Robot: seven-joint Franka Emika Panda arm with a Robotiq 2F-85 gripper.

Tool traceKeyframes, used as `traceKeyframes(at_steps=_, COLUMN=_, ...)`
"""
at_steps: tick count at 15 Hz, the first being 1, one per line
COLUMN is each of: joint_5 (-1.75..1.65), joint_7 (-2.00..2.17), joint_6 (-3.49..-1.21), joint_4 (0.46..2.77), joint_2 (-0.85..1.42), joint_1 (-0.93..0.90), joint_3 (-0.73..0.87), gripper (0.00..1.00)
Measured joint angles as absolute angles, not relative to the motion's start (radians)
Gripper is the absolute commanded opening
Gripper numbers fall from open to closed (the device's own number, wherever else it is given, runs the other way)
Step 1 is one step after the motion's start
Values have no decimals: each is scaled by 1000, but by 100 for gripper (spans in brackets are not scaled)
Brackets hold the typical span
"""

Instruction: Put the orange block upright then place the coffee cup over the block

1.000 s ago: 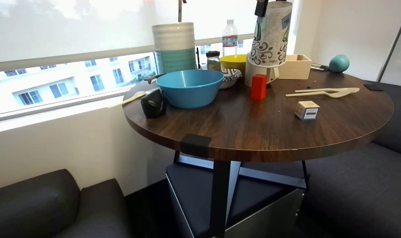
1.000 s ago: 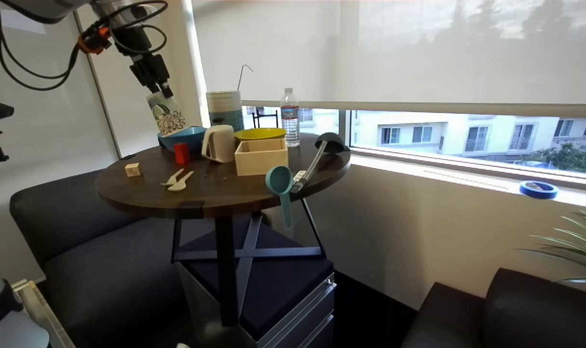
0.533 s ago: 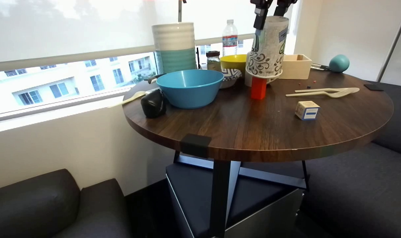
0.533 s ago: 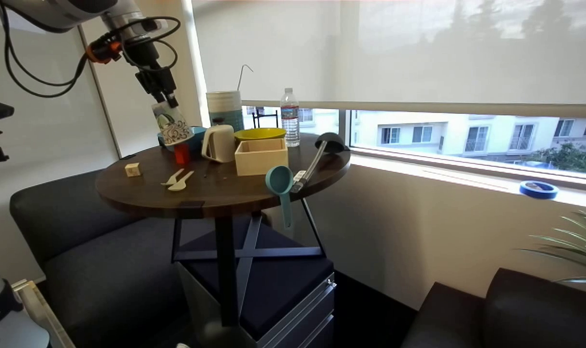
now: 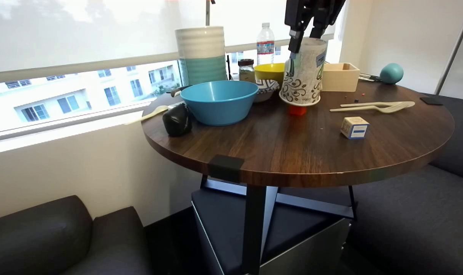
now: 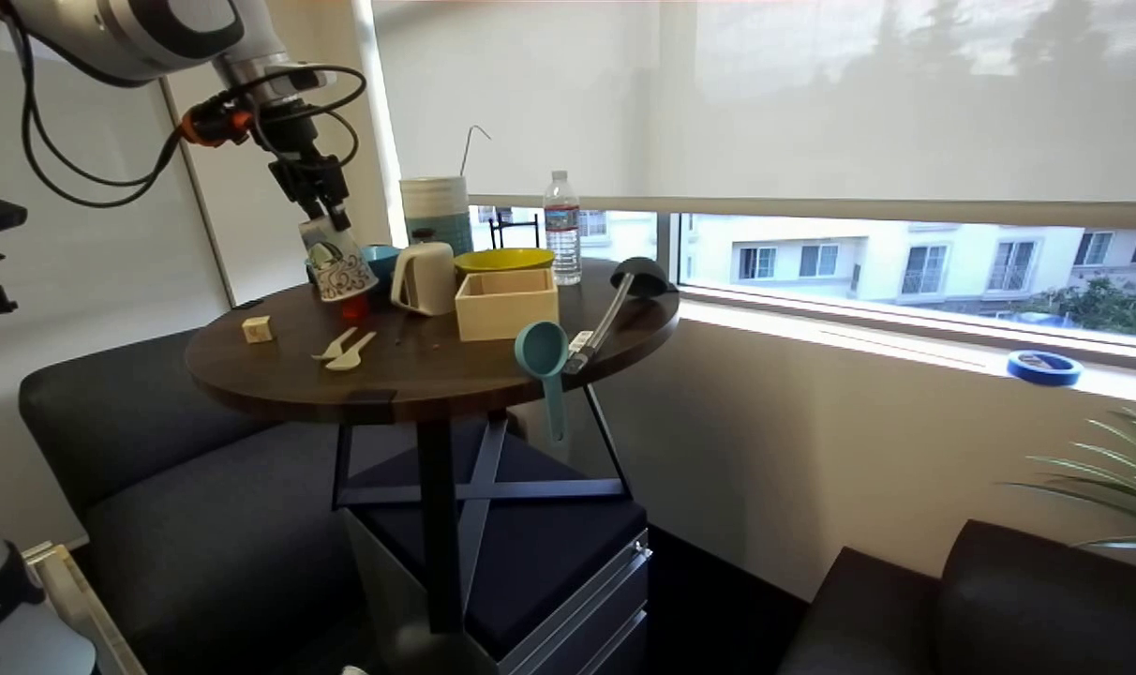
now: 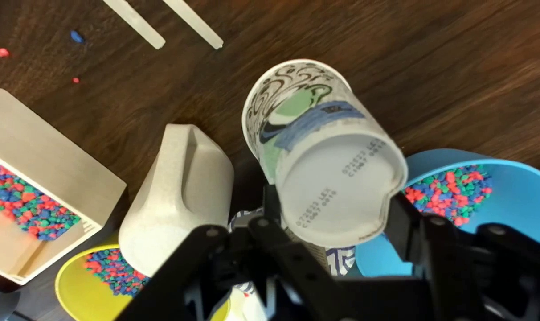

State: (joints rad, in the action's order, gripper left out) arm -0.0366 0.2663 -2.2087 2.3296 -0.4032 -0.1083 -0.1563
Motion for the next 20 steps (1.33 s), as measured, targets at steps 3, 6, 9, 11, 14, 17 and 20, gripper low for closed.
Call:
traceKeyframes(at_steps=3, joint_5=-24, joint_7=252, joint_6=-2216, joint_4=2330, joint_2=-369, joint_1=-110, joint_3=-156, gripper=33)
traceKeyframes(at_steps=6, joint_5=-5, joint_7=220, joint_6=-2213, joint_4=2330, joint_2=-342, joint_1=-119, joint_3=-156, gripper=33)
traceKeyframes(at_steps=9, joint_5=-4, joint_7=188, joint_6=-2191, joint_4=2327, joint_2=-337, joint_1=-124, joint_3=-156, gripper=33)
traceKeyframes(at_steps=11, joint_5=-4, joint_7=173, joint_6=-2182, joint_4=2325, joint_2=-337, joint_1=-125, joint_3=-156, gripper=83)
traceKeyframes(at_steps=14, joint_5=-4, joint_7=154, joint_6=-2183, joint_4=2325, joint_2=-338, joint_1=-126, joint_3=-156, gripper=96)
traceKeyframes(at_steps=17, joint_5=-9, joint_7=110, joint_6=-2184, joint_4=2324, joint_2=-356, joint_1=-125, joint_3=-154, gripper=100)
traceKeyframes(at_steps=20, joint_5=-10, joint_7=20, joint_6=-2168, joint_4=2324, joint_2=-405, joint_1=-125, joint_3=-138, gripper=100)
